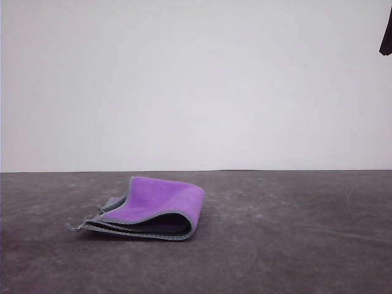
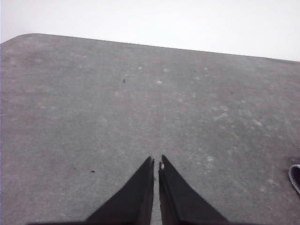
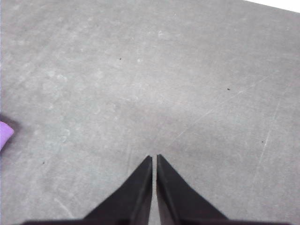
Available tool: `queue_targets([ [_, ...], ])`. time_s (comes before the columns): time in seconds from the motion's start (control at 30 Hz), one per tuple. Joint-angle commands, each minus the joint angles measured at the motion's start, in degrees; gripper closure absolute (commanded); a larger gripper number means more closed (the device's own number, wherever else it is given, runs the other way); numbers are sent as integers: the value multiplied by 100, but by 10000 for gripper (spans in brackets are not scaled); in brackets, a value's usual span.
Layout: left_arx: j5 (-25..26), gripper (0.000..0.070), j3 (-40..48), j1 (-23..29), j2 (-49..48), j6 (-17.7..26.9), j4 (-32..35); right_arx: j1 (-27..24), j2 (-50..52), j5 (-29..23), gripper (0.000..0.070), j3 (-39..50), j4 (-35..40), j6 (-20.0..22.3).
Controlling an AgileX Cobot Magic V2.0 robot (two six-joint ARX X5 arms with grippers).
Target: Fold clothes
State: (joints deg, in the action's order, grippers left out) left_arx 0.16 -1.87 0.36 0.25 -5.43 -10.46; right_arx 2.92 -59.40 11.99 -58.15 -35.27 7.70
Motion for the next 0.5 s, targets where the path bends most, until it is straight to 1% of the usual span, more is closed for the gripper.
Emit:
queue_targets([
  [0.0, 0, 697, 107, 0, -9, -24, -42, -6, -44, 2, 690, -79, 61, 24],
  [0.4, 0, 697, 107, 0, -9, -24, -42, -7, -44, 2, 690, -77, 61, 24],
  [0.47, 0, 697, 107, 0, -9, -24, -42, -5, -44, 2, 690, -79, 74, 74],
])
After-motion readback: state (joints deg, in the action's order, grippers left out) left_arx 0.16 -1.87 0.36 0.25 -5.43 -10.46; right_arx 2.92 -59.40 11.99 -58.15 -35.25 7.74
